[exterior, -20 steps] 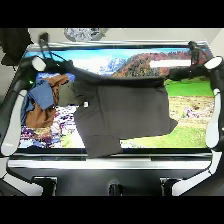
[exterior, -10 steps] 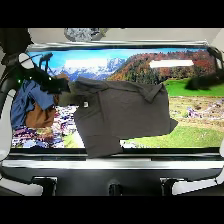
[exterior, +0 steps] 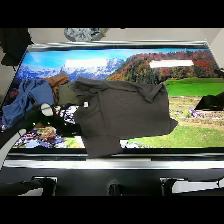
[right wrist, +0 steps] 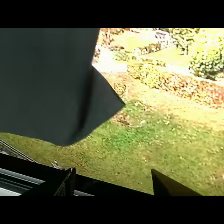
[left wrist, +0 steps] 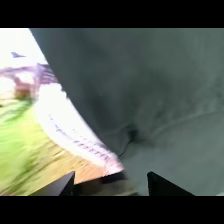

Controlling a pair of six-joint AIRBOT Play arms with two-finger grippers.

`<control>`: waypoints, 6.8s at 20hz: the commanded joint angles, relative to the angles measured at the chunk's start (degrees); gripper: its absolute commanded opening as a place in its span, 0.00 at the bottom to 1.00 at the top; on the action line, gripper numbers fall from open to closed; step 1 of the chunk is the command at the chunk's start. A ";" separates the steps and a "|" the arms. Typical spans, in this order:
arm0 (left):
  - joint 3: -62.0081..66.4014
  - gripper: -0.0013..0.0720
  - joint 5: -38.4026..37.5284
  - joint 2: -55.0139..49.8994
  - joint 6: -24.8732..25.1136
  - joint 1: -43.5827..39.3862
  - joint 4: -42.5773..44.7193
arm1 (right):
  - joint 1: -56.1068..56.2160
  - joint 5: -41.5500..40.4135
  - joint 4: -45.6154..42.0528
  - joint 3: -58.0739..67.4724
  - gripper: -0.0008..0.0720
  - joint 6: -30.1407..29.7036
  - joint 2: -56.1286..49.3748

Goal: Fold the shirts.

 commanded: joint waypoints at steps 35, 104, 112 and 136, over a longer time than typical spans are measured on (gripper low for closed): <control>42.01 0.05 9.62 12.46 6.58 -0.39 7.72 | 4.28 -33.83 13.88 -5.79 0.07 -8.31 24.02; 16.83 0.67 -16.50 -7.89 0.02 7.48 7.41 | -3.10 -9.33 -1.68 -23.80 0.74 -1.55 5.60; -13.97 0.67 2.29 4.66 6.23 7.45 -8.07 | -5.53 -12.07 -0.37 -29.86 0.75 -3.63 8.15; -9.20 0.05 8.92 7.28 12.22 3.69 -10.36 | 1.92 -23.85 7.93 -39.69 0.07 -6.01 4.81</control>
